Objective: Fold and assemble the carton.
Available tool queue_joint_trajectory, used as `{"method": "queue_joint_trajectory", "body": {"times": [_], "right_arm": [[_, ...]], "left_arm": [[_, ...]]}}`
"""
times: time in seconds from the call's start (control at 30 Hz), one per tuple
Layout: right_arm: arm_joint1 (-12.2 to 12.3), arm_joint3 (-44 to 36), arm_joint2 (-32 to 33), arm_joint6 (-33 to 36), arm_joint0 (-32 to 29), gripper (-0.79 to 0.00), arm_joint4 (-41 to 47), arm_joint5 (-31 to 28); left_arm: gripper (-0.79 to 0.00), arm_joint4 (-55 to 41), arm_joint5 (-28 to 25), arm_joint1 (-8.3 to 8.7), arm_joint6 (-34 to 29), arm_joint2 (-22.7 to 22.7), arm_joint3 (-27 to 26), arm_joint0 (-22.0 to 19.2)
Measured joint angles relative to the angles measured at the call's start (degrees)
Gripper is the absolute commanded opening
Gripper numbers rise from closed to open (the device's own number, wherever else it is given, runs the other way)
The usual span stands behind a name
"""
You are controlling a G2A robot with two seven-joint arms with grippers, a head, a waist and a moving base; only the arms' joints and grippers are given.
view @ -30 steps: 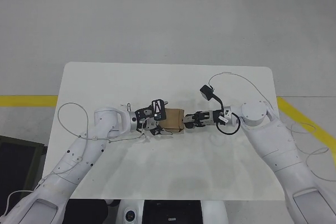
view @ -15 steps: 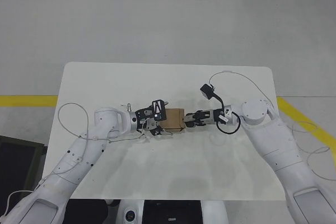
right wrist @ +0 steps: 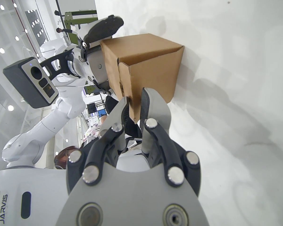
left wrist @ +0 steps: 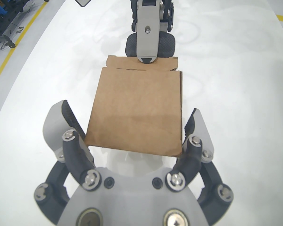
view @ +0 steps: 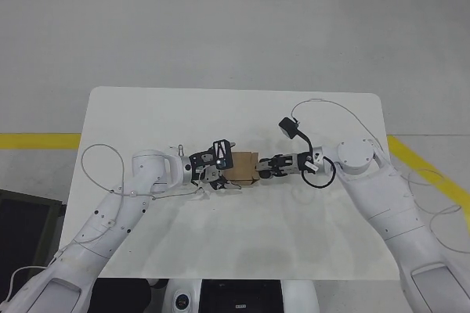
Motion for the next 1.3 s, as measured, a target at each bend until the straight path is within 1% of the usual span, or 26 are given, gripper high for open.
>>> {"method": "queue_joint_trajectory", "body": {"times": [0.3, 0.47, 0.6, 0.7, 0.93, 1.2, 1.23, 1.3], "right_arm": [[-0.53, -0.03, -1.55, -0.13, 1.22, -0.733, -0.21, 0.11], [-0.74, -0.05, -2.17, -0.05, 1.71, -0.727, -0.35, 0.05], [-0.83, 0.18, -2.42, 0.27, 1.93, -0.708, -0.25, -0.11], [-0.77, 0.23, -2.21, 0.46, 1.79, -0.674, -0.03, -0.45], [0.01, -1.43, 0.04, 1.07, 0.38, -0.650, 0.97, -1.03], [0.77, -2.34, 1.93, 1.06, -1.20, -0.668, 1.24, -0.66], [0.81, -2.22, 1.95, 0.94, -1.27, -0.677, 1.04, -0.45], [0.86, -1.93, 1.97, 0.52, -1.31, -0.742, 0.63, -0.21]], "left_arm": [[0.000, 0.25, 0.02, -0.02, 0.21, -0.03, -0.24, 0.09], [0.000, 0.34, -0.03, -0.05, 0.28, 0.04, -0.41, 0.12], [0.000, 0.46, 0.08, -0.08, 0.22, 0.09, -0.39, 0.17], [0.000, 0.42, 0.09, -0.10, 0.17, 0.09, -0.28, 0.17], [0.000, 0.42, 0.15, -0.11, 0.13, -0.02, -0.10, 0.18], [0.000, 0.64, 0.17, -0.09, 0.37, -0.20, -0.16, 0.26], [0.000, 0.62, 0.15, -0.08, 0.38, -0.24, -0.18, 0.27], [0.000, 0.61, 0.10, -0.07, 0.37, -0.29, -0.21, 0.30]]}}
